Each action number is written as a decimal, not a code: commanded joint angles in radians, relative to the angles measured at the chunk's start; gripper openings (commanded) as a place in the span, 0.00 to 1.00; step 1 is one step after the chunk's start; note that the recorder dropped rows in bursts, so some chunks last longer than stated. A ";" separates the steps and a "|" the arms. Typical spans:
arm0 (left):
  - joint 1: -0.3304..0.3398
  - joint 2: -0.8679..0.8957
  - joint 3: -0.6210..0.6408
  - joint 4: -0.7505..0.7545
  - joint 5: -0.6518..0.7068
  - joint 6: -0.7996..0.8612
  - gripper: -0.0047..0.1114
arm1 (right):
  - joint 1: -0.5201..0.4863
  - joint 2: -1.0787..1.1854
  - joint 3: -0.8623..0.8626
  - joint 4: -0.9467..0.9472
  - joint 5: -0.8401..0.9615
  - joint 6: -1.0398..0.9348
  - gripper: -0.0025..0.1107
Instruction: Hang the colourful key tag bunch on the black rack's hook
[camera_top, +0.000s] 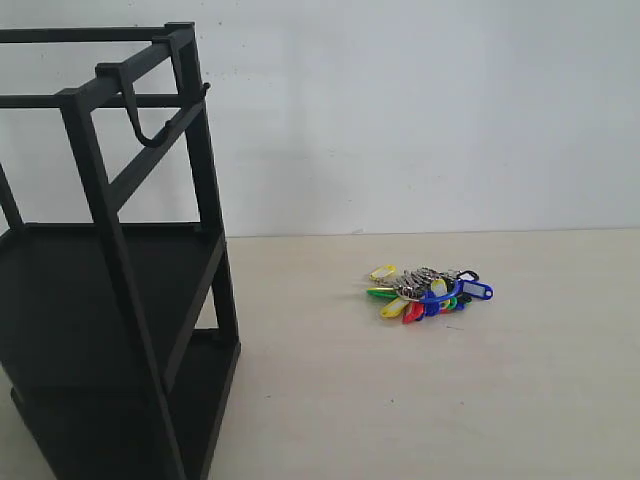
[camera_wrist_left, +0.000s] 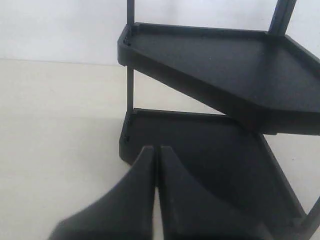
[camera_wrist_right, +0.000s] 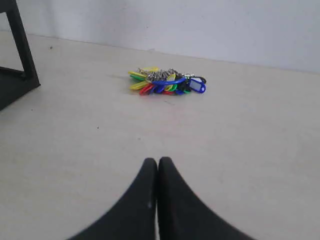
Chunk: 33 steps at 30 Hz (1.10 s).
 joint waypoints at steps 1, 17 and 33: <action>-0.001 -0.002 -0.001 0.005 -0.008 0.003 0.08 | -0.009 -0.004 -0.001 -0.012 -0.075 -0.062 0.02; -0.001 -0.002 -0.001 0.005 -0.008 0.003 0.08 | -0.009 0.001 -0.150 -0.012 -0.962 0.036 0.02; -0.001 -0.002 -0.001 0.005 -0.008 0.003 0.08 | -0.009 1.247 -0.891 -0.008 -0.050 0.244 0.02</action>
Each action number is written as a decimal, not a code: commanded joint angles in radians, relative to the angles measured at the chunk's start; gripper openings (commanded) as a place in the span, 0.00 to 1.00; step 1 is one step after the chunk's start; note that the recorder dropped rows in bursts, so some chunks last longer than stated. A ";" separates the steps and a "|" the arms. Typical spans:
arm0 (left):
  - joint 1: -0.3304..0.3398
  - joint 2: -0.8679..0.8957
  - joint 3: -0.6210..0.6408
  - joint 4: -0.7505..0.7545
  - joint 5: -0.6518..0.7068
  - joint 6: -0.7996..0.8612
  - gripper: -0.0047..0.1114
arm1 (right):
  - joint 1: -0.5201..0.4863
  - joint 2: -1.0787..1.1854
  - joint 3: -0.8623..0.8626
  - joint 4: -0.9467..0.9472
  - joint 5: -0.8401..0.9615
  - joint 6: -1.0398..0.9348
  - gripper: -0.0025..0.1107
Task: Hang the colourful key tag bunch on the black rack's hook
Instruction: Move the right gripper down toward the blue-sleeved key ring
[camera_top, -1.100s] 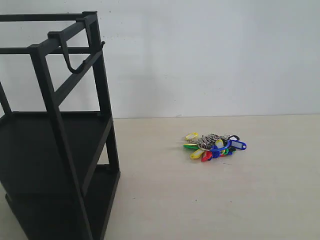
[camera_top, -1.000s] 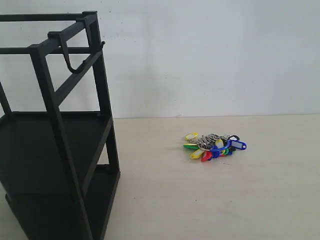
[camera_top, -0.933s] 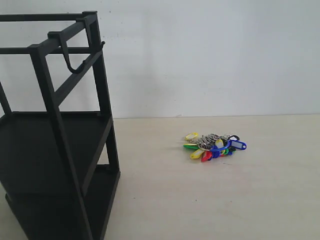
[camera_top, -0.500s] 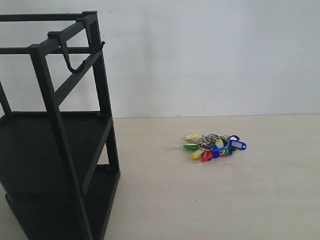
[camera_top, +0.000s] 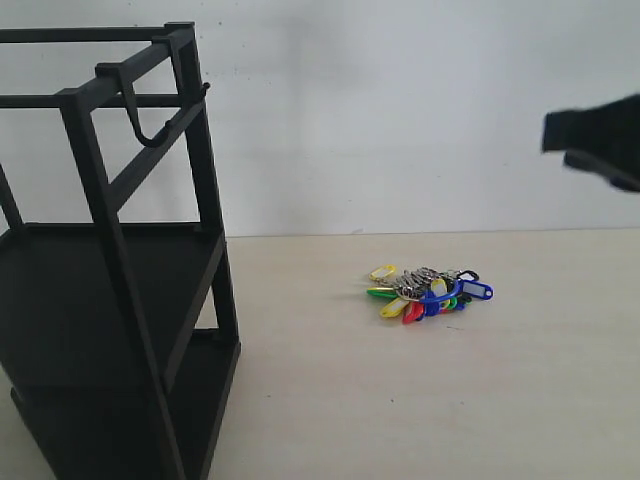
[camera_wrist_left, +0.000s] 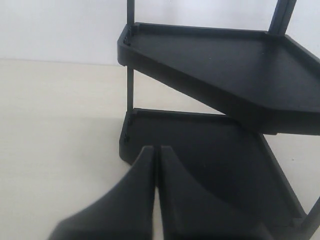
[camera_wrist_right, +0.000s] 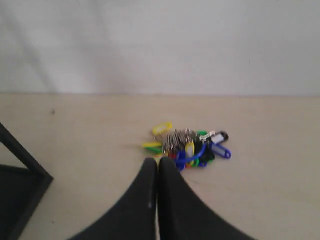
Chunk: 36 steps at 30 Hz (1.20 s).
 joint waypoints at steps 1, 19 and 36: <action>-0.001 -0.002 -0.001 0.005 -0.008 0.003 0.08 | -0.009 0.251 -0.063 -0.002 -0.004 0.017 0.02; -0.001 -0.002 -0.001 0.005 -0.008 0.003 0.08 | -0.166 0.832 -0.540 0.583 0.360 -0.316 0.30; -0.001 -0.002 -0.001 0.005 -0.008 0.003 0.08 | -0.166 1.019 -0.541 0.720 0.117 -0.286 0.40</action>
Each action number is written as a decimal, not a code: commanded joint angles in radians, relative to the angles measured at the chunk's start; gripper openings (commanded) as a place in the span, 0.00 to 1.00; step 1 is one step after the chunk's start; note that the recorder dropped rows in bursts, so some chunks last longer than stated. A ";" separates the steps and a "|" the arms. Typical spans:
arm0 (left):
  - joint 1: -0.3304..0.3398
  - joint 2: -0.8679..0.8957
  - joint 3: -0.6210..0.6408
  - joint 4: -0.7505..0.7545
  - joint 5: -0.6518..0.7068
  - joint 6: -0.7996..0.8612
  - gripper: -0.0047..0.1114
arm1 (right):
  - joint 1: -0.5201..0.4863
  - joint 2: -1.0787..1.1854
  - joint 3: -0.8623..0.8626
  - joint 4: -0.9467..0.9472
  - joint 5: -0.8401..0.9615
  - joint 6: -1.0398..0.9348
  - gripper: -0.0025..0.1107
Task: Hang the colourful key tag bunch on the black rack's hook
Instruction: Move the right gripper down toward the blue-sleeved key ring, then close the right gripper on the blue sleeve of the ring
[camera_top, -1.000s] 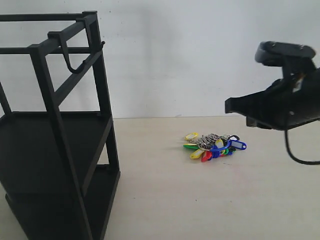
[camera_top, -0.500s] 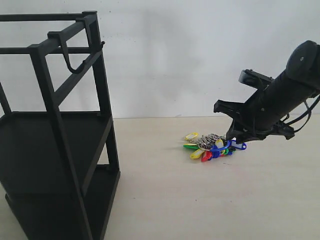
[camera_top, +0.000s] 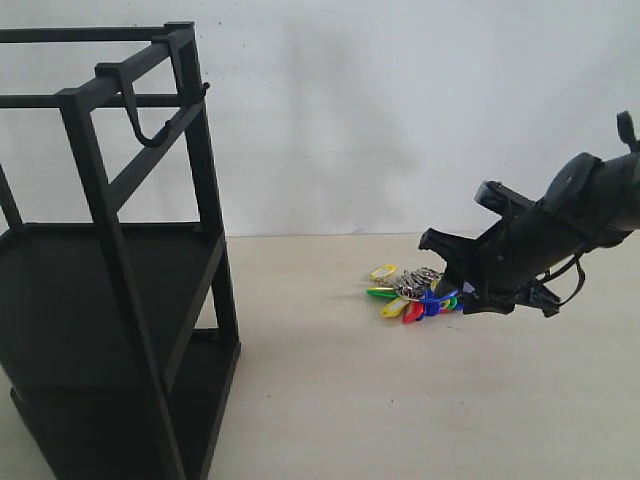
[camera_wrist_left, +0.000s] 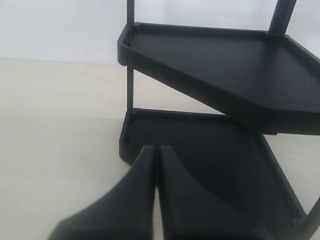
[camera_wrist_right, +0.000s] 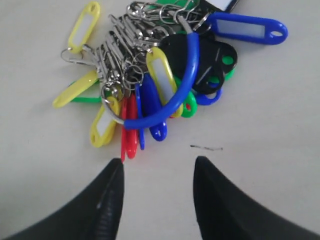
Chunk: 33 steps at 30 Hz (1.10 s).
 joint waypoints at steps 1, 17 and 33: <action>-0.001 -0.002 -0.001 0.005 -0.008 0.003 0.08 | -0.008 0.023 -0.010 0.058 -0.065 -0.005 0.40; -0.001 -0.002 -0.001 0.005 -0.008 0.003 0.08 | 0.040 0.108 -0.010 0.126 -0.278 -0.006 0.40; -0.001 -0.002 -0.001 0.005 -0.008 0.003 0.08 | 0.050 0.079 -0.012 0.126 -0.270 -0.075 0.02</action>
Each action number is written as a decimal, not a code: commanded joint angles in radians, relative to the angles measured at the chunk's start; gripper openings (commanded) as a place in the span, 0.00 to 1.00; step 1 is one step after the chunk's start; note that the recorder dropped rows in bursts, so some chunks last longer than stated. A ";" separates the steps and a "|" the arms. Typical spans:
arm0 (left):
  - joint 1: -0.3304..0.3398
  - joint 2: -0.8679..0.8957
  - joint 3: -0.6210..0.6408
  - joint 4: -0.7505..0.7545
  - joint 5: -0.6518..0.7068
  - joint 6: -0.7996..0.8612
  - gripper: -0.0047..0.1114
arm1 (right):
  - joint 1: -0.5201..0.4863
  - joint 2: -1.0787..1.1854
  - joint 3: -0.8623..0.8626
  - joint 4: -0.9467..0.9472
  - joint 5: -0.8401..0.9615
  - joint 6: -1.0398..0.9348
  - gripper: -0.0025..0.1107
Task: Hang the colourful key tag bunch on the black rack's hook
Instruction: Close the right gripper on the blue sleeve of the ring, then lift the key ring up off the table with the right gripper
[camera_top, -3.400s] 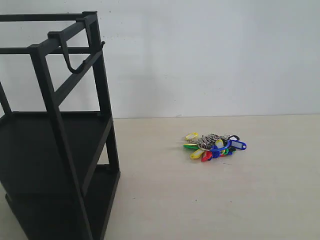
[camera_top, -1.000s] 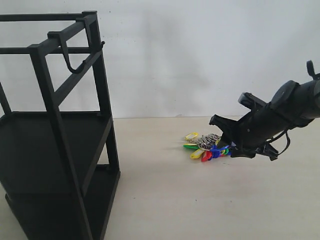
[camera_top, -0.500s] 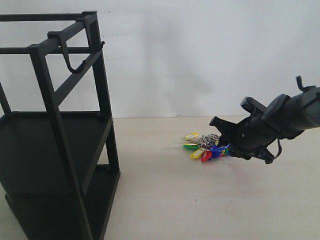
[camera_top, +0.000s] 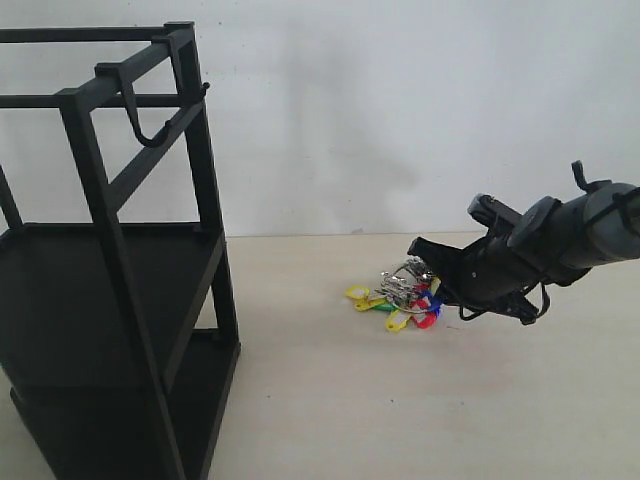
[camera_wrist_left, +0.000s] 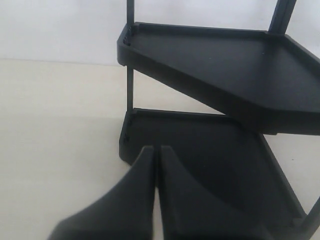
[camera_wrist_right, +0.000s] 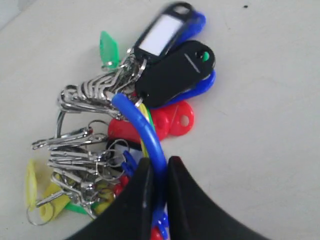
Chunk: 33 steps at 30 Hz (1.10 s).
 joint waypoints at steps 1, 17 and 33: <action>-0.001 -0.002 -0.001 0.005 -0.008 0.003 0.08 | 0.000 -0.052 -0.003 -0.006 0.037 -0.052 0.02; -0.001 -0.002 -0.001 0.005 -0.008 0.003 0.08 | 0.000 -0.469 -0.003 -0.195 0.377 -0.295 0.02; -0.001 -0.002 -0.001 0.005 -0.008 0.003 0.08 | 0.037 -0.670 0.011 -0.363 0.567 -0.126 0.02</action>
